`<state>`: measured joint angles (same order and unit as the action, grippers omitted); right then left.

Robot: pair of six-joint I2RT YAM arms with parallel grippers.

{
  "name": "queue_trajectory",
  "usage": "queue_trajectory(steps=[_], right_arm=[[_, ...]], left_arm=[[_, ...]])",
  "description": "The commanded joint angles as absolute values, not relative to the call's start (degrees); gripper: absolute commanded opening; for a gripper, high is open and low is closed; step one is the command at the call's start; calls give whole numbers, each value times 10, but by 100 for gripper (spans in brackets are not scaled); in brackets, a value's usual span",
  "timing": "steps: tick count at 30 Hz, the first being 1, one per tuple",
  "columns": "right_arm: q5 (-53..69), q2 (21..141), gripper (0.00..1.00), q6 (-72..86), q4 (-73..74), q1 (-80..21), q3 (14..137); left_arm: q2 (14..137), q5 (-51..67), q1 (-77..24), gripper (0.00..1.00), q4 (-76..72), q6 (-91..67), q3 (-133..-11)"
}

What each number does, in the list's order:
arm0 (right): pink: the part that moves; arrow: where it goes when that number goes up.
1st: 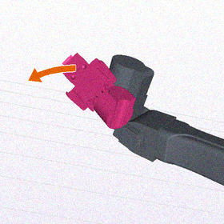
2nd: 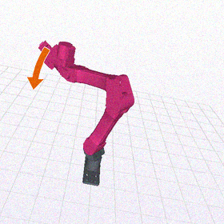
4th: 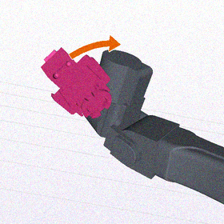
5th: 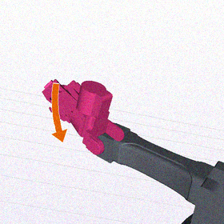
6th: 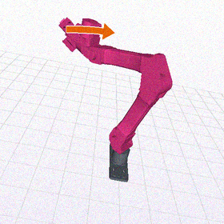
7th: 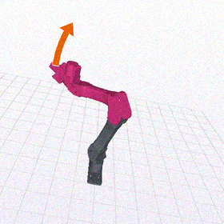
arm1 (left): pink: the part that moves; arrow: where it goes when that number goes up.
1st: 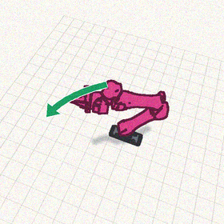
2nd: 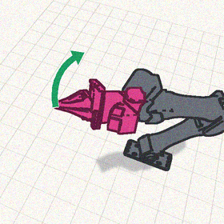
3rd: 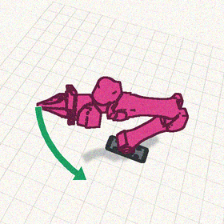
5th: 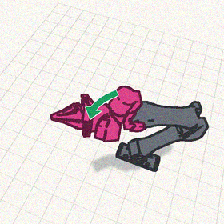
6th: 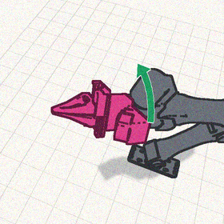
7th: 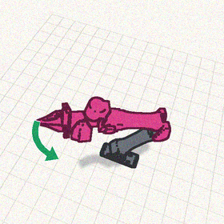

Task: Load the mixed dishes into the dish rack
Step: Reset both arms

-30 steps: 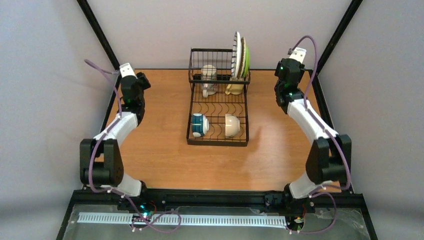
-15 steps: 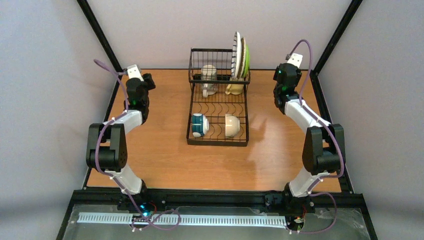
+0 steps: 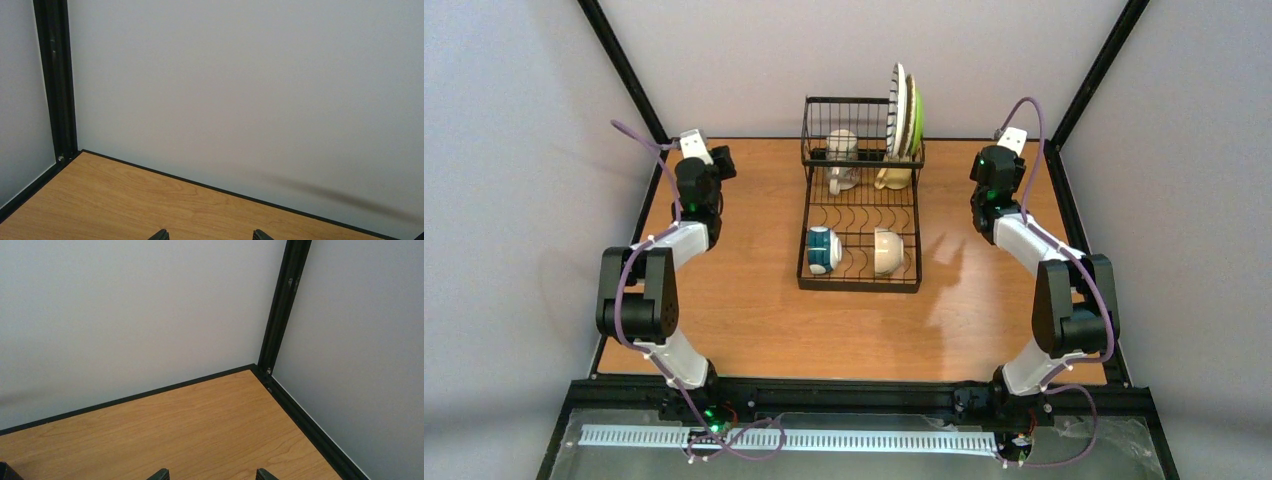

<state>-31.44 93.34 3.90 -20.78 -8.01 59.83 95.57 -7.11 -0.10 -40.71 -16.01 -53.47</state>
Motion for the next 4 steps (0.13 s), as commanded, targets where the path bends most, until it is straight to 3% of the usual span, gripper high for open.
queue_trajectory(steps=[1, 4], right_arm=[[-317, 924, 99, 44, -240, -80, 590], [-320, 918, 99, 56, -238, -81, 588]], left_arm=[[945, -65, -2, 95, -437, -143, -531], [945, -64, -2, 95, -434, -146, -533]])
